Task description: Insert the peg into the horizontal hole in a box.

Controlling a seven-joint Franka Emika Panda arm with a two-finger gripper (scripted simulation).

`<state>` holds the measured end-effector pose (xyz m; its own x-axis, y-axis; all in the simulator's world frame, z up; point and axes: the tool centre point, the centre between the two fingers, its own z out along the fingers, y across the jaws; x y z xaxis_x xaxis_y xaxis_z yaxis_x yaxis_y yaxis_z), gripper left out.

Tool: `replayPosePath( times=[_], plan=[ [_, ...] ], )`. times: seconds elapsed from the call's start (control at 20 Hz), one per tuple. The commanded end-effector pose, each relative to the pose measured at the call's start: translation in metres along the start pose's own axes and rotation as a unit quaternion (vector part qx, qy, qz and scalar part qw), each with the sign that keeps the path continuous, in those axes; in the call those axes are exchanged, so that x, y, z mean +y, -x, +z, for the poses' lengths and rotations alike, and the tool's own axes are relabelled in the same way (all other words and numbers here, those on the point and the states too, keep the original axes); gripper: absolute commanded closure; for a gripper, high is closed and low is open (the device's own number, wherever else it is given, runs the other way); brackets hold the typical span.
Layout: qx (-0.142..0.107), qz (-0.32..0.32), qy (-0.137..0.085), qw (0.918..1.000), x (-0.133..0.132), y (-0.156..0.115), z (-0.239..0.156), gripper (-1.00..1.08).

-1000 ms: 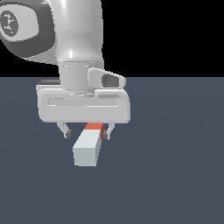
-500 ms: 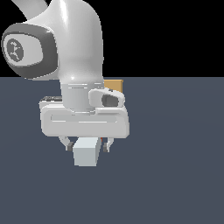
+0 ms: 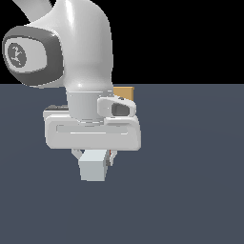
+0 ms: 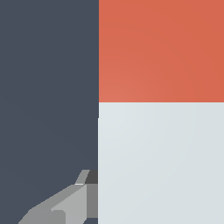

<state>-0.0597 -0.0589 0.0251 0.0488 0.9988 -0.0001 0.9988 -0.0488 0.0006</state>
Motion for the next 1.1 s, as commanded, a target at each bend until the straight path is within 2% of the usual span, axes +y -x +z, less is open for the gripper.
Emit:
replayPosePath(
  times=[0.0, 0.25, 0.5, 0.75, 1.05],
  plan=[
    [0.000, 0.000, 0.000, 1.0000, 0.000, 0.000, 0.000, 1.08],
    [0.000, 0.002, 0.000, 1.0000, -0.001, -0.008, -0.002, 1.08],
    [0.000, 0.007, 0.000, 1.0000, -0.004, -0.030, -0.006, 1.08],
    [0.000, 0.016, 0.000, 0.9999, -0.008, -0.066, -0.014, 1.08],
    [0.000, 0.031, 0.000, 0.9995, -0.013, -0.125, -0.026, 1.08]
  ],
)
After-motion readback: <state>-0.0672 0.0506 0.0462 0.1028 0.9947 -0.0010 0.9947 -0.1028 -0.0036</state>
